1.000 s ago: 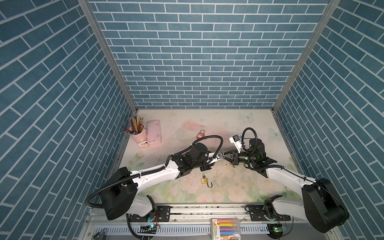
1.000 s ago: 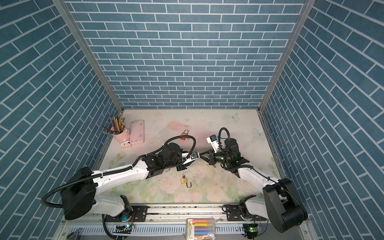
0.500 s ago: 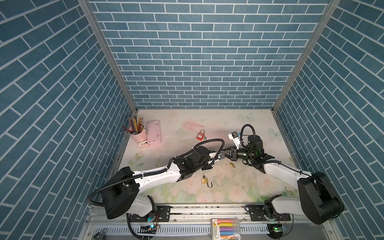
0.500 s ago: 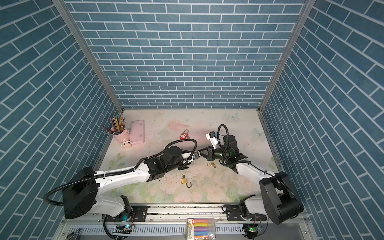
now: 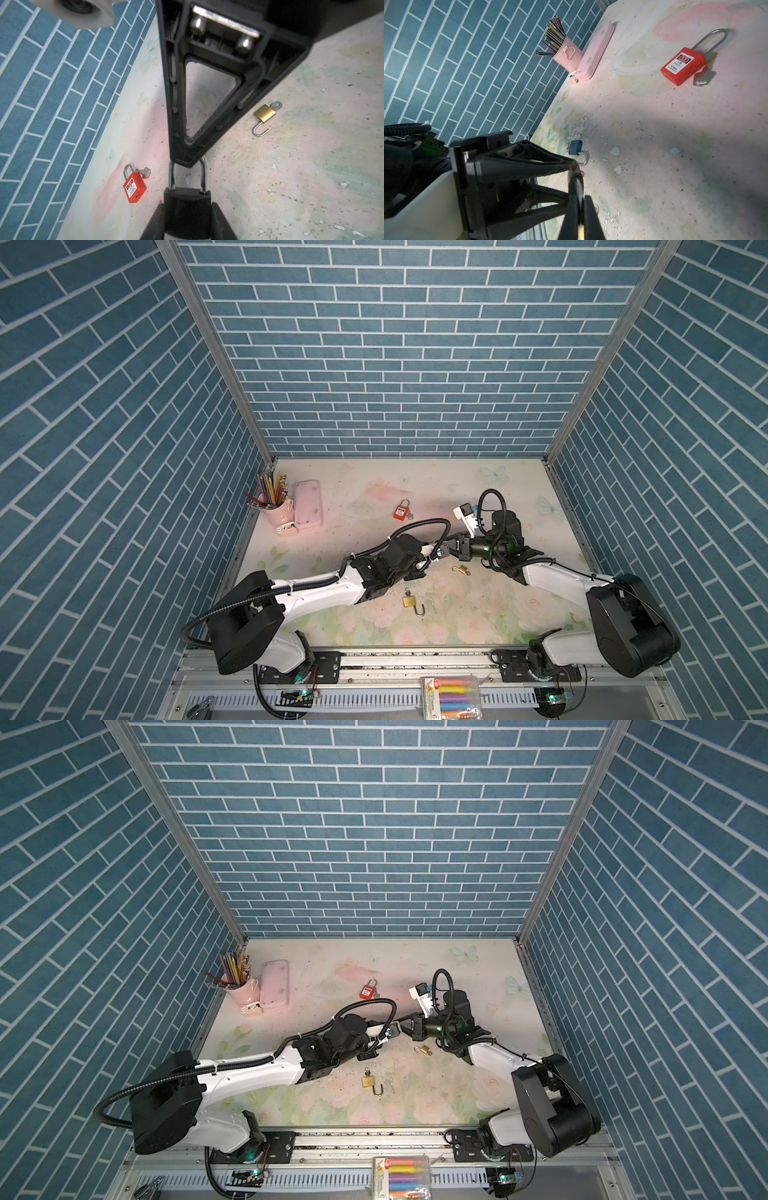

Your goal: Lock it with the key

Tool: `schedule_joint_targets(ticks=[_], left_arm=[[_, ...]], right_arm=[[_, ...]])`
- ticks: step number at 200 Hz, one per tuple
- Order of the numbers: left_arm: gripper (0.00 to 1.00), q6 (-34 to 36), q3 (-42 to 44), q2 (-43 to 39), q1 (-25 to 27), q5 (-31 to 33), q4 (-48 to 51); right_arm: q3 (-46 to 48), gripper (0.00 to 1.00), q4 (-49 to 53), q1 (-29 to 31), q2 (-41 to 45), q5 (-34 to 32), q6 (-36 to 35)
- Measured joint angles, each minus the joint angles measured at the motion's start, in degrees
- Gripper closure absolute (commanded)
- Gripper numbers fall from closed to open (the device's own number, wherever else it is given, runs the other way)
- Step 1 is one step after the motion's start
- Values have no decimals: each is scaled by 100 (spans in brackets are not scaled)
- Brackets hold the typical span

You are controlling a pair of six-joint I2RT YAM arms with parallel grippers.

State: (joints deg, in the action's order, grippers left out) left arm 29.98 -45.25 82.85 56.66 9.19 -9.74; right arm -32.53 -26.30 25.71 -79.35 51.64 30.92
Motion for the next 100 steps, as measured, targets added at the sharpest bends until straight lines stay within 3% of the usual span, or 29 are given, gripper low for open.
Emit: schedule_joint_targets(ticks=[100], left_arm=[[100,28,-267,190,-46,120,136]], right_arm=[[37,100,-570,28,-262,-109,142]])
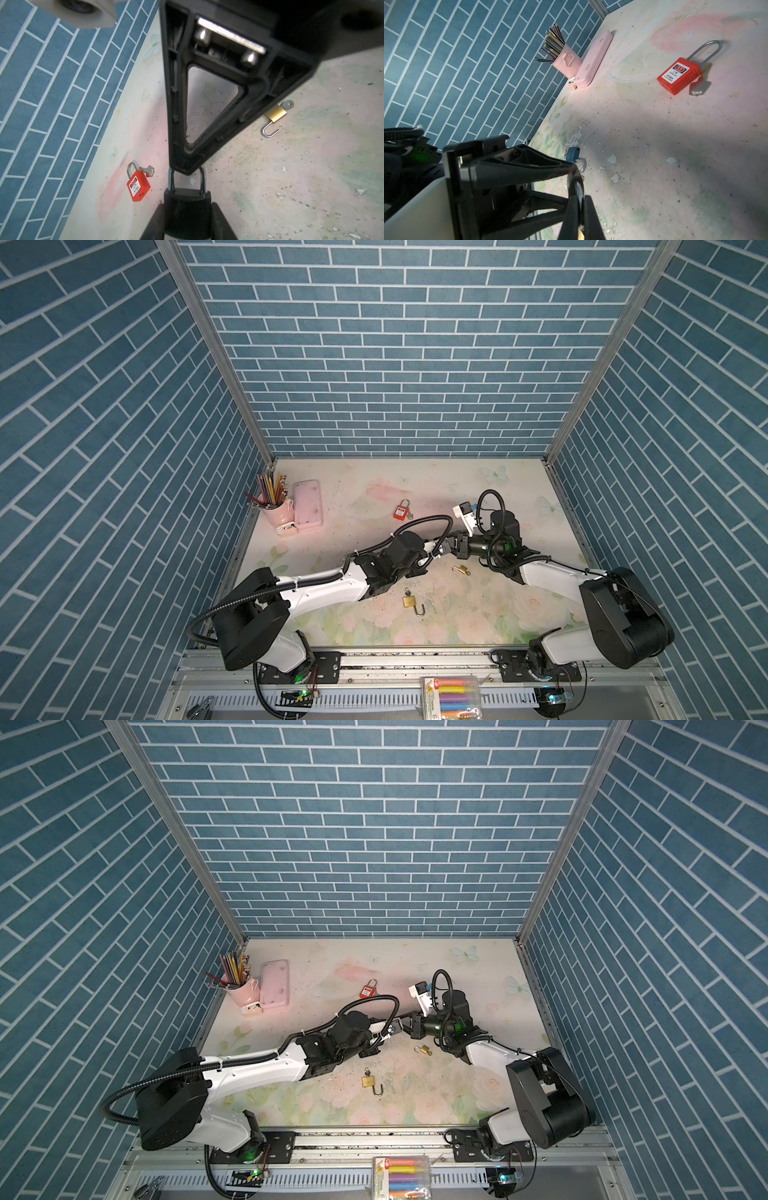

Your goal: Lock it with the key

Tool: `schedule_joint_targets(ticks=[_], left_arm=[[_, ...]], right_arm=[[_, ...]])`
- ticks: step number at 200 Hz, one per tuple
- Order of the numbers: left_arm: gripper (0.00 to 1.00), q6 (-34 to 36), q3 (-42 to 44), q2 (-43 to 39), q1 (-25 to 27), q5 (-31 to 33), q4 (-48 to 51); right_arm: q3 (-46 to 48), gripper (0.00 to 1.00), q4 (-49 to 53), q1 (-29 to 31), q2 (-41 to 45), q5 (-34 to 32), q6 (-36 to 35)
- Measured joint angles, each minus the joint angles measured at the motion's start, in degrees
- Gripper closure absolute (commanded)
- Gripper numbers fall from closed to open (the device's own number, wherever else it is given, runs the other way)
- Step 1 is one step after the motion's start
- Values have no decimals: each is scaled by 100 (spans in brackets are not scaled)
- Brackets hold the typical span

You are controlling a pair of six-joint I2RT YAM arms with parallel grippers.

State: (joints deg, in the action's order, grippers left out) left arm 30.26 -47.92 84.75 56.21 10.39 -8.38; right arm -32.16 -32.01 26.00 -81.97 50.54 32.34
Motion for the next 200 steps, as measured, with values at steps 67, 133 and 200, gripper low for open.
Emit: schedule_joint_targets(ticks=[67,133,200], left_arm=[[100,17,-114,131,-90,-81,85],[100,-68,-144,142,-299,-317,35],[100,-184,-144,249,-496,-557,-24]], right_arm=[[74,100,-354,4,-197,-81,92],[72,100,-863,46,-468,-192,269],[72,100,-1283,138,-809,-378,466]])
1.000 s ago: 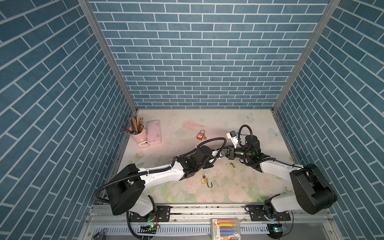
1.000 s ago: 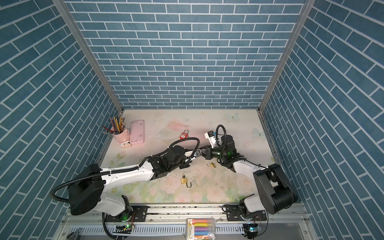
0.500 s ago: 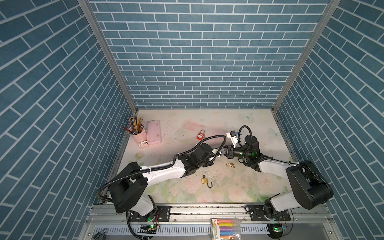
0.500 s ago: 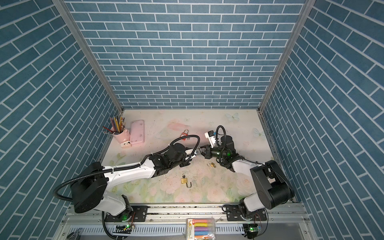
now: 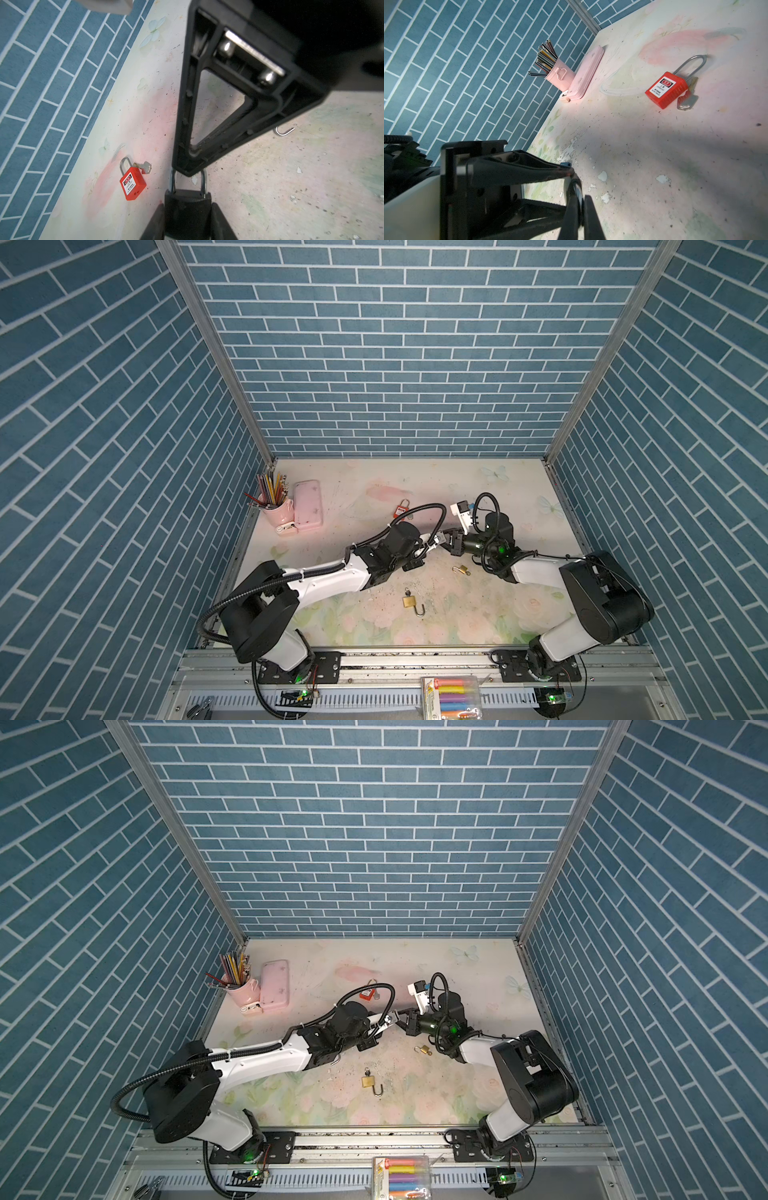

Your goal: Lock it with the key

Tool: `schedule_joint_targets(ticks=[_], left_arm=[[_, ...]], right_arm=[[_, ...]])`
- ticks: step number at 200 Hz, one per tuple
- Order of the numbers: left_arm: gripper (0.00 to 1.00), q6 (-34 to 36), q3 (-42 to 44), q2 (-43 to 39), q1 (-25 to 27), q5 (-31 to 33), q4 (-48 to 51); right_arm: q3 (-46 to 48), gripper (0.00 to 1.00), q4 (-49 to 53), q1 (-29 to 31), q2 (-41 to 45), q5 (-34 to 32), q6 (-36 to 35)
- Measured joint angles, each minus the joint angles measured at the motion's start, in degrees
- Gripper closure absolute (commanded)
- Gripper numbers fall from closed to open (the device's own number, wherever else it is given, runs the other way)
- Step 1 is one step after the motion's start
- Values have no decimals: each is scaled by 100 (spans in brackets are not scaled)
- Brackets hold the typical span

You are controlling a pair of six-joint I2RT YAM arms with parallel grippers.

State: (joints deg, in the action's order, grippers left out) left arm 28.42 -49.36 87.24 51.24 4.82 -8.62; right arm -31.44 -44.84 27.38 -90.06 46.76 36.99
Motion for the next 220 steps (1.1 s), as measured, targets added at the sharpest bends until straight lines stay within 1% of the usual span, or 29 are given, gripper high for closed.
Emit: schedule_joint_targets(ticks=[52,94,119,148,174,186,187,204,212,220], left_arm=[[100,-96,0,35,-94,-181,-70],[100,-212,0,92,-146,-258,-70],[100,-317,15,96,-146,-175,-127],[100,-555,260,94,-107,-46,-704],[100,-901,590,-68,7,26,-1281],[100,-1113,710,-221,37,142,-1628],[100,-1137,721,-238,37,162,-1681],[100,-1403,824,-514,39,321,-2033],[100,-1506,881,-610,46,376,-2135],[100,-1631,940,-693,63,435,-2201]], right_arm=[[-2,100,-365,39,-269,-9,179],[-22,100,-415,55,-361,-26,214],[-83,100,-284,70,-321,-81,188],[-195,100,181,70,28,-199,-2],[-315,84,1082,20,605,-199,-299],[-374,75,1574,-2,887,-87,-448],[-385,73,1672,-17,944,-85,-474],[-461,61,2238,-76,1325,-37,-704],[-522,57,2444,-149,1547,-55,-754],[-573,55,2575,-201,1729,-92,-833]])
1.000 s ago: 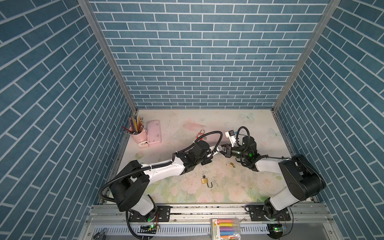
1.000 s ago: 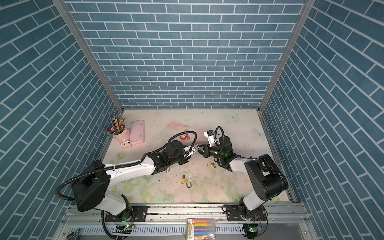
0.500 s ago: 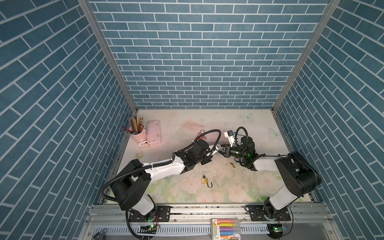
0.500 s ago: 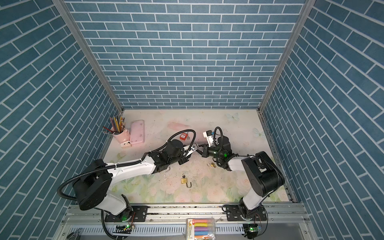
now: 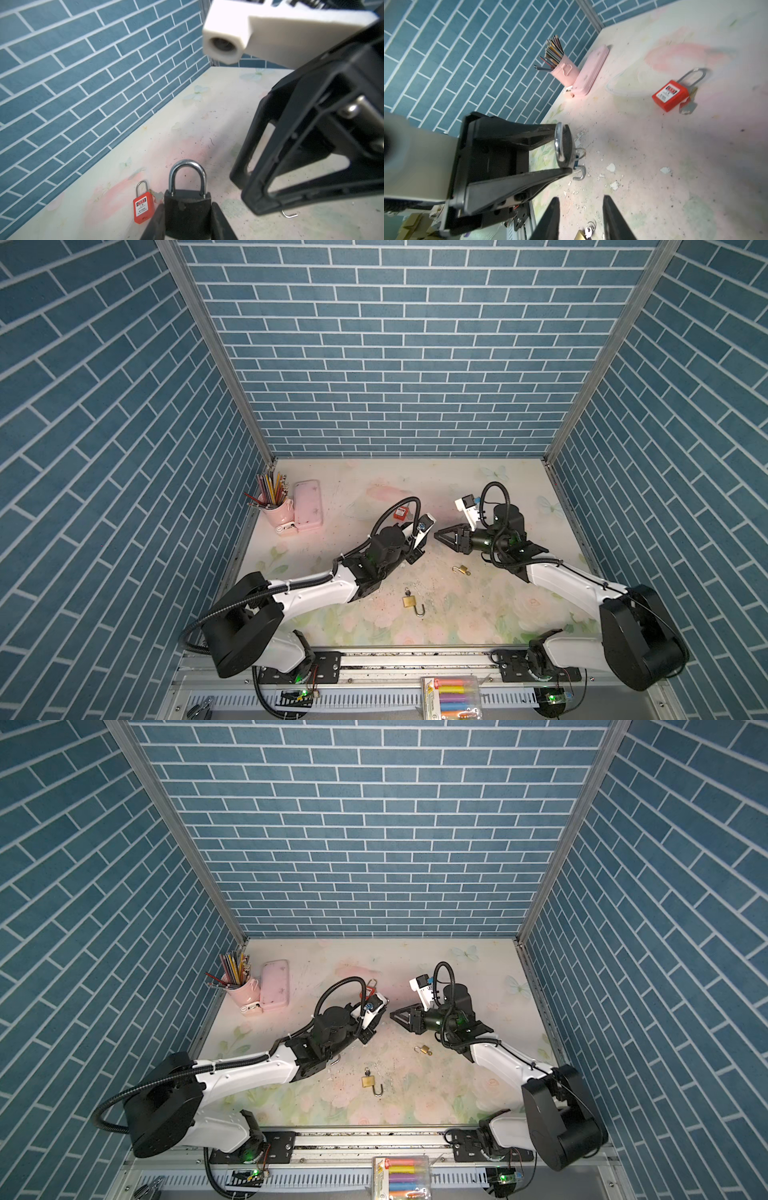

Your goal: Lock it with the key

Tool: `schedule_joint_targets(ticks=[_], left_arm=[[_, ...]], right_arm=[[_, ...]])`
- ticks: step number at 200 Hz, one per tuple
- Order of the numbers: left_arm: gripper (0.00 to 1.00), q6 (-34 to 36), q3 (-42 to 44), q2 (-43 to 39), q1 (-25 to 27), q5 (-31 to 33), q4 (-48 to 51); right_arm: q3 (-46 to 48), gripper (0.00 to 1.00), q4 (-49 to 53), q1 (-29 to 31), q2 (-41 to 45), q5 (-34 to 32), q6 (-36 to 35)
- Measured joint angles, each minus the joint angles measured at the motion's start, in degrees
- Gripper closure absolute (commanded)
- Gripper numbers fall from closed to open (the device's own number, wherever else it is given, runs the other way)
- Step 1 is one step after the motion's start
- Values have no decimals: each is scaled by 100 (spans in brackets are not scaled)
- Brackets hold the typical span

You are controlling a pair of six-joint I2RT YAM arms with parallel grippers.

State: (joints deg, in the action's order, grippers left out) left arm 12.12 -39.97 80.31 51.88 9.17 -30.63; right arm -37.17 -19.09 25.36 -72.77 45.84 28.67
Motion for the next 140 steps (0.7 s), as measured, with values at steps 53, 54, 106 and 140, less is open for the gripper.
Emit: schedule_joint_targets(ticks=[53,54,106,140], left_arm=[[100,-1270,-2,-70,42,433,374],[100,-1307,-9,-70,39,437,387],[100,-3825,-437,-70,-455,63,723],[100,-5869,-197,48,-852,-531,426]], right_arm=[[243,53,-92,-94,1279,-509,-321],[282,53,-125,-94,1316,-522,-317],[1650,53,-1270,-61,1832,-1058,-302],[1766,55,-1738,68,1650,-1252,-302]])
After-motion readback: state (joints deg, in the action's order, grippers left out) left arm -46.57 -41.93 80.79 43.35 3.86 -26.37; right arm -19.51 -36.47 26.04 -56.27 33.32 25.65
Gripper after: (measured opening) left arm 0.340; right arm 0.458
